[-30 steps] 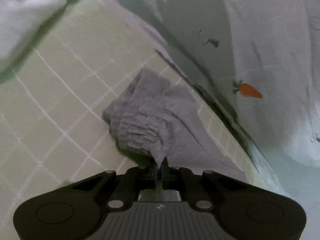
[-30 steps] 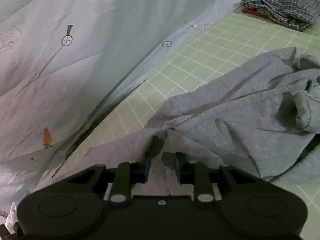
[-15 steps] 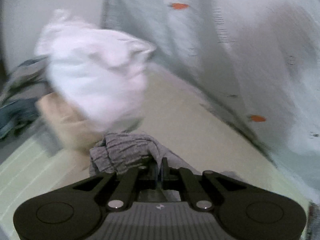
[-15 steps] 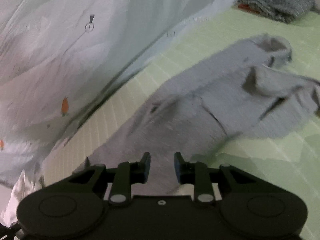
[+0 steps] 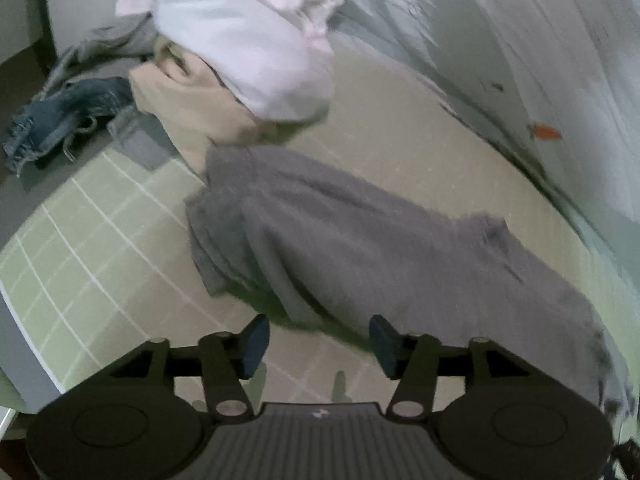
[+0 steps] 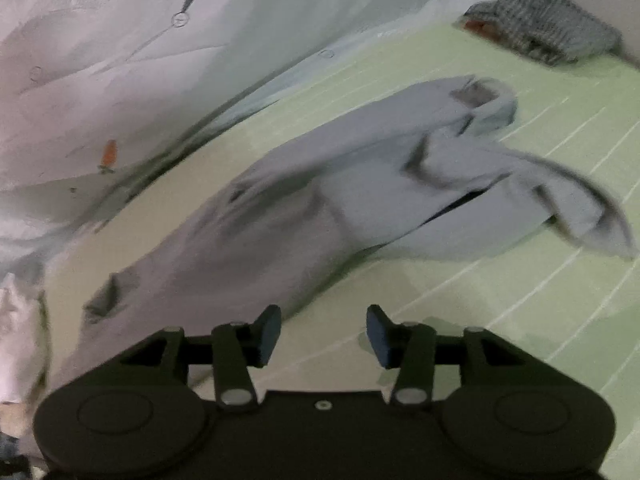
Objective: Fold clothes
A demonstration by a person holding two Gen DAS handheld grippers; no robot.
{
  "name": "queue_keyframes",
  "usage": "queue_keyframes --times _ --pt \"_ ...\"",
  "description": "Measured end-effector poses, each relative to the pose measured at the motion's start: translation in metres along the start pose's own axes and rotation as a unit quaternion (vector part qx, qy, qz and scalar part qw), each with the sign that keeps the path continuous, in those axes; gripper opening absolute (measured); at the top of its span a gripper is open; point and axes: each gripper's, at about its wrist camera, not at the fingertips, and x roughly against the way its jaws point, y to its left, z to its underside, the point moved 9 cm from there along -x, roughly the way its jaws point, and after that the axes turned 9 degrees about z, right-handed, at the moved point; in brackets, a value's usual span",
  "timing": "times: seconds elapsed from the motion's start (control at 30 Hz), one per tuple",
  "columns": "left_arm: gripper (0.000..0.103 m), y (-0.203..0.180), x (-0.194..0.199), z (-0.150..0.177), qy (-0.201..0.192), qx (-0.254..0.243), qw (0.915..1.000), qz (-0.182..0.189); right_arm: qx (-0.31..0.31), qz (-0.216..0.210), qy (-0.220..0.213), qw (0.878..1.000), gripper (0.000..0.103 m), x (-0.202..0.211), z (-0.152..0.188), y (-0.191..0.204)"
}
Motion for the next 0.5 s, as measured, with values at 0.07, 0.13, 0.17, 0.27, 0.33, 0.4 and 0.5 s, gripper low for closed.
queue_keyframes --times 0.07,0.13,0.17,0.27,0.33,0.4,0.5 --pt "0.065 -0.007 -0.004 0.009 0.012 -0.013 0.9999 -0.001 0.01 0.014 -0.008 1.0 0.051 -0.001 -0.006 -0.013" --pt "0.067 -0.009 -0.01 0.014 0.02 -0.016 0.9997 -0.005 0.022 0.03 -0.019 0.999 0.054 -0.004 -0.014 -0.024" --pt "0.068 -0.009 -0.013 0.016 0.023 -0.013 0.9996 -0.008 0.028 0.04 -0.025 0.998 0.056 -0.007 -0.019 -0.03" --pt "0.068 -0.007 -0.022 0.02 0.035 0.001 0.9993 -0.012 0.042 0.075 -0.034 0.996 0.061 -0.019 -0.029 -0.05" --pt "0.068 -0.005 -0.028 0.022 0.043 0.012 0.9989 -0.014 0.041 0.088 -0.02 0.995 0.062 -0.03 -0.03 -0.064" --pt "0.068 -0.007 -0.034 0.023 0.049 0.017 0.9985 -0.017 0.026 0.09 -0.002 0.996 0.062 -0.04 -0.029 -0.076" --pt "0.069 -0.01 -0.045 0.023 0.057 0.021 0.998 -0.016 -0.011 0.062 0.006 0.998 0.062 -0.047 -0.027 -0.077"
